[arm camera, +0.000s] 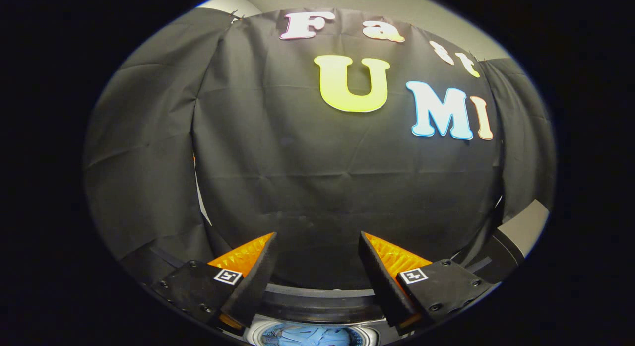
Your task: Put the clothes into the washing machine and then close the washing machine lid.
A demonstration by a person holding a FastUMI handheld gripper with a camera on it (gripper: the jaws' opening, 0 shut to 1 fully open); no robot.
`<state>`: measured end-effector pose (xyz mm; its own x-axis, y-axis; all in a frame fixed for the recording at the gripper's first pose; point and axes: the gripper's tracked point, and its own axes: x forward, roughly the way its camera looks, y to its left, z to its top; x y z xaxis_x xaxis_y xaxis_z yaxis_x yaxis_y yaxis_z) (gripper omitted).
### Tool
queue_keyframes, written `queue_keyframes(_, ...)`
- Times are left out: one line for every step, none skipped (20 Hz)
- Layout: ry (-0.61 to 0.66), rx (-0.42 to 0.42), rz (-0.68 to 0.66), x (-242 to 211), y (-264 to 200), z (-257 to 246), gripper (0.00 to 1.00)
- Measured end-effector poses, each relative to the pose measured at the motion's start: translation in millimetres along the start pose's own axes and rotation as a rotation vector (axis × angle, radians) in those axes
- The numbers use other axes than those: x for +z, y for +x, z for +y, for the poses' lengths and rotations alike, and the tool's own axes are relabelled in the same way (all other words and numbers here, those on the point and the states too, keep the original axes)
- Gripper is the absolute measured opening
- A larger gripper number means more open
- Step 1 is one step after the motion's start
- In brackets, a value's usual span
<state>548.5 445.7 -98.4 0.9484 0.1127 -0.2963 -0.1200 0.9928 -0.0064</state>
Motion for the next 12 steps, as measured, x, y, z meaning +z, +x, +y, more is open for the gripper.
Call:
queue_keyframes(0.000,0.000,-0.004,-3,-4,1,0.99)
queue_keyframes(0.001,-0.001,-0.008,-4,-10,1,0.99)
queue_keyframes(0.001,-0.003,-0.009,-7,-15,1,0.99)
queue_keyframes(0.002,-0.003,-0.012,-9,-20,1,0.99)
queue_keyframes(0.002,-0.003,-0.016,-11,-25,2,0.99)
queue_keyframes(0.003,-0.003,-0.022,-13,-30,3,0.99)
queue_keyframes(0.004,-0.002,-0.024,-16,-35,4,0.99)
queue_keyframes(0.005,-0.005,-0.027,-19,-40,3,0.99)
queue_keyframes(0.006,-0.007,-0.028,-23,-45,3,0.99)
queue_keyframes(0.008,-0.009,-0.028,-28,-51,4,0.99)
queue_keyframes(0.010,-0.010,-0.029,-31,-57,5,0.99)
queue_keyframes(0.009,-0.009,-0.028,-35,-61,6,0.99)
